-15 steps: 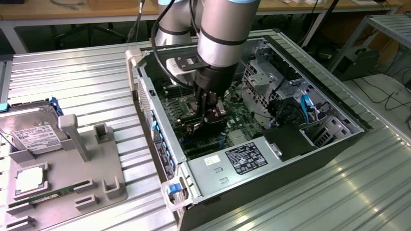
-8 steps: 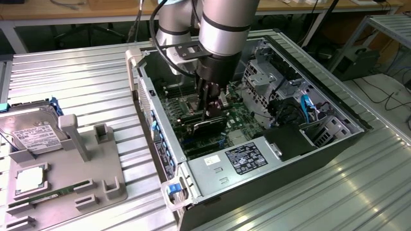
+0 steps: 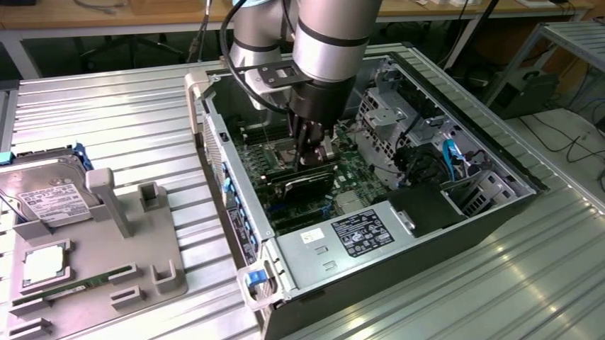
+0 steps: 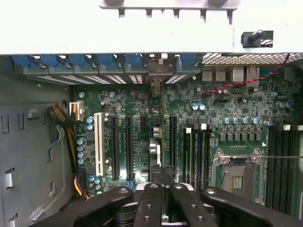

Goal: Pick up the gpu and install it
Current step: 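Insert the gpu into the slot, then press down on the gpu until it lock into place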

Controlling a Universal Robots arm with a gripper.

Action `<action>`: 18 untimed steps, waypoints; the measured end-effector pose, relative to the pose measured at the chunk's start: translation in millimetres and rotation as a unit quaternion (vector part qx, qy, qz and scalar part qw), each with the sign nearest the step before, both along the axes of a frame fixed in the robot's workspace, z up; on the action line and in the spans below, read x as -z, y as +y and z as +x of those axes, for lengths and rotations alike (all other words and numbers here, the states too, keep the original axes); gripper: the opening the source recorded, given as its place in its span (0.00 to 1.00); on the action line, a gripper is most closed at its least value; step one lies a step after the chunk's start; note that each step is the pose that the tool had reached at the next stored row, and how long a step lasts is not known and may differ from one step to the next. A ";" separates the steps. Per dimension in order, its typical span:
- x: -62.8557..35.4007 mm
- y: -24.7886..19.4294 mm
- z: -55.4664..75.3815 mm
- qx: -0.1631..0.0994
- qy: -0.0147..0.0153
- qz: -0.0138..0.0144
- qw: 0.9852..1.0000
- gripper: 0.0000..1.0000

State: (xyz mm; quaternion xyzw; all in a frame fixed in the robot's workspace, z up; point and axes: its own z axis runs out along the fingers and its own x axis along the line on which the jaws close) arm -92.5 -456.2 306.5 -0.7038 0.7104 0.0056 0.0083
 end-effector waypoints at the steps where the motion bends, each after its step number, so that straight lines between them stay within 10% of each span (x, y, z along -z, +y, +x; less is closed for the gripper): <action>1: 0.0 0.0 0.0 0.000 0.000 0.000 1.000 0.11; 18: 0.8 0.0 -1.2 0.000 0.001 0.000 1.000 0.11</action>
